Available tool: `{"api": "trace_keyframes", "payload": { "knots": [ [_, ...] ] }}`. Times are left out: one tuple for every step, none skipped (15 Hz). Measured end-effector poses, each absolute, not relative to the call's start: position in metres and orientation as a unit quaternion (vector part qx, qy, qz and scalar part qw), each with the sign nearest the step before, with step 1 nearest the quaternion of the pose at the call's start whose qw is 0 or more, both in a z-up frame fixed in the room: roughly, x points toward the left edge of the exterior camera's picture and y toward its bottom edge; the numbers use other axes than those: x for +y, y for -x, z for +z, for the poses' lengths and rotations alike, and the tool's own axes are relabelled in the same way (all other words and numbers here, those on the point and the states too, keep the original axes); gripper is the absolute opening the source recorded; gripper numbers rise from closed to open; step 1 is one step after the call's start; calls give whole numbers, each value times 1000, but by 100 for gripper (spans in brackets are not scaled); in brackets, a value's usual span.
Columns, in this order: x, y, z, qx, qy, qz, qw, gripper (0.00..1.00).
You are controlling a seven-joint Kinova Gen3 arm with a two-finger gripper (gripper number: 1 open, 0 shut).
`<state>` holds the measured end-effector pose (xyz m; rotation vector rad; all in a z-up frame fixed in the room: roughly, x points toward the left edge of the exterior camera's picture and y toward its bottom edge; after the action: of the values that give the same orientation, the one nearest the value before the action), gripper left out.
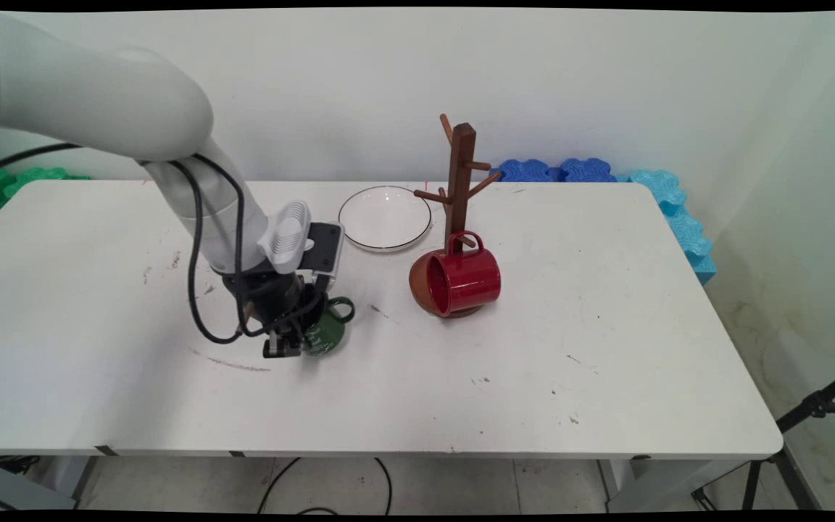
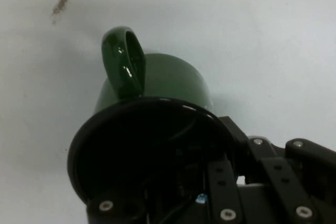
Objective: Place the picked object on the table
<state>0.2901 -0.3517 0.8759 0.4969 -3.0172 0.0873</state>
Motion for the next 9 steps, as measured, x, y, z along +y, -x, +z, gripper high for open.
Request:
{"api": "trace_keyframes", "payload": {
  "knots": [
    [-353,-289,874,-985,-164,29,40,0],
    [-354,-288,872,-985,-165,29,39,0],
    [-355,-287,871,-985,-166,29,38,0],
    [-356,-287,869,-985,-167,29,38,0],
    [-357,-286,867,-985,-168,29,37,0],
    [-358,-285,866,-984,-169,29,37,0],
    [-359,-284,865,-984,-170,29,36,0],
    [-359,-284,864,-984,-171,29,36,0],
    [-359,-283,863,-984,-172,29,36,0]
  ]
}}
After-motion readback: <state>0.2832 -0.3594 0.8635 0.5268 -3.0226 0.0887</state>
